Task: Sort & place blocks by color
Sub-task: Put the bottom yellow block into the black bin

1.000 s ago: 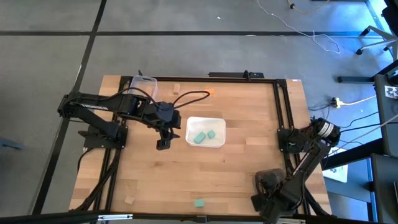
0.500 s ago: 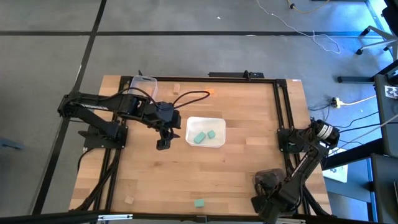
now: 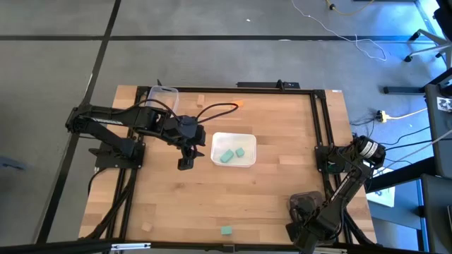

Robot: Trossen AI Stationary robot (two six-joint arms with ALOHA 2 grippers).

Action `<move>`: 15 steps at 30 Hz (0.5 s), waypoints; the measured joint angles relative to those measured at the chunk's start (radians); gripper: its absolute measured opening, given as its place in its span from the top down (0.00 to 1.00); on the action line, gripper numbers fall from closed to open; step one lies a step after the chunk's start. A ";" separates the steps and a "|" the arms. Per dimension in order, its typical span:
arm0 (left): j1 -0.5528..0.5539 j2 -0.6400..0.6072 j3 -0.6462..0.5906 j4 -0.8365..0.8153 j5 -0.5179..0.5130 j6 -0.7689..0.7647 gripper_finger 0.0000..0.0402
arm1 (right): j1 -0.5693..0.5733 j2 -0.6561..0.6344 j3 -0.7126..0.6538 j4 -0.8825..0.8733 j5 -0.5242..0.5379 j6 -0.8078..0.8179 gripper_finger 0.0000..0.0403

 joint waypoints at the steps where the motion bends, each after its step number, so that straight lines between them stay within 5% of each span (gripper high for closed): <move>1: 0.000 0.000 0.000 0.000 0.000 0.000 0.58 | 0.000 0.000 0.000 0.000 -0.001 -0.001 0.68; 15: 0.000 0.000 0.000 0.000 0.000 0.001 0.58 | 0.000 0.000 0.000 0.029 0.041 -0.056 0.68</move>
